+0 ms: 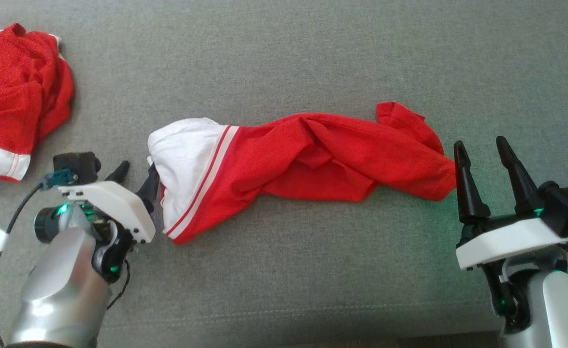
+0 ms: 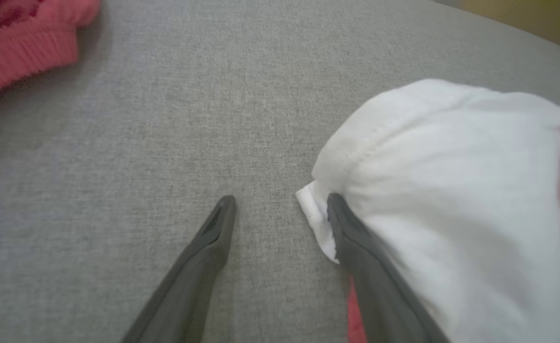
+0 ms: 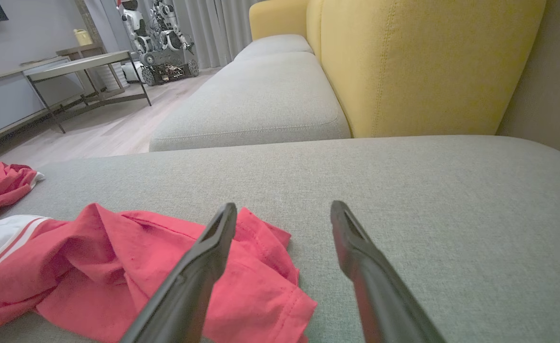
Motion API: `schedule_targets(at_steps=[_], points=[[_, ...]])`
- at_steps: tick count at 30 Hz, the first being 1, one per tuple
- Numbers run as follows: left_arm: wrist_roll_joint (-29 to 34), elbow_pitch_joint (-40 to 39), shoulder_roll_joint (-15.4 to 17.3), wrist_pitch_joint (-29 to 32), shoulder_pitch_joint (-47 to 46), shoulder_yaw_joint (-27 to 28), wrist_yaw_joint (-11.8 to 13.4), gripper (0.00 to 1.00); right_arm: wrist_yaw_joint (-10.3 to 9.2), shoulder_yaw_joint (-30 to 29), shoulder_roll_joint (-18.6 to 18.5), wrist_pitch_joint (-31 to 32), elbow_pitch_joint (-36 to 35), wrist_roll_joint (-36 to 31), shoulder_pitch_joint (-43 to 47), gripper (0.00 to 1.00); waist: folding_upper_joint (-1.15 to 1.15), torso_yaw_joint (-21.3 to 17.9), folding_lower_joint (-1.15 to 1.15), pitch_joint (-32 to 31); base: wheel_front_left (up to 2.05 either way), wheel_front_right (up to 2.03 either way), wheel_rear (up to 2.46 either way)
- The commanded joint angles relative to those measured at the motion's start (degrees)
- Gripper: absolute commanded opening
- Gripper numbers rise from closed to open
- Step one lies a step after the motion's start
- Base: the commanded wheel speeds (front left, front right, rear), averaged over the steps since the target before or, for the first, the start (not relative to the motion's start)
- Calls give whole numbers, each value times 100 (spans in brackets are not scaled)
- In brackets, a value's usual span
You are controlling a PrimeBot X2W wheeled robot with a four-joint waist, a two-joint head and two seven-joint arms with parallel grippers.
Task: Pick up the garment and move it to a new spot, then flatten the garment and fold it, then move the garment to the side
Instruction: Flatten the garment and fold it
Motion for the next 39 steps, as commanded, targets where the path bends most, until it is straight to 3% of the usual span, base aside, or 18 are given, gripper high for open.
schedule_targets(at_steps=[1,2,4,6,7,13,20,31,39], points=[[-11,73,109,-36,-206,82,-52,100,-4,124,-20,-85,-160,62,-167,100,0,-15,0,26,0,0,0],[-9,146,100,-64,-232,45,-79,100,-4,123,-20,-92,-145,74,-173,100,0,-18,0,32,0,0,0],[56,253,103,-136,-288,-75,-123,76,-4,96,-20,-103,-121,106,-176,100,0,-22,0,47,0,0,0],[135,337,109,-197,-331,-210,-154,20,-4,70,-20,-117,-108,113,-179,100,0,-23,0,55,0,0,0],[200,375,123,-243,-354,-278,-160,0,-4,59,-20,-121,-108,113,-175,100,0,-21,0,58,0,0,0],[291,510,120,-695,-413,-341,-153,0,-4,20,-20,-122,-104,127,-153,100,0,-5,0,33,0,0,0],[256,220,166,-1307,-303,-72,45,0,-4,-41,-20,-121,-108,139,-100,100,0,52,0,-108,0,0,0],[540,-1799,443,-1394,636,461,545,0,-4,-131,-20,-90,-221,91,-4,100,0,126,0,-350,0,0,0],[553,-2762,558,-1254,1265,464,791,0,-4,-212,-20,198,-98,8,280,100,0,152,0,-369,0,0,0]])
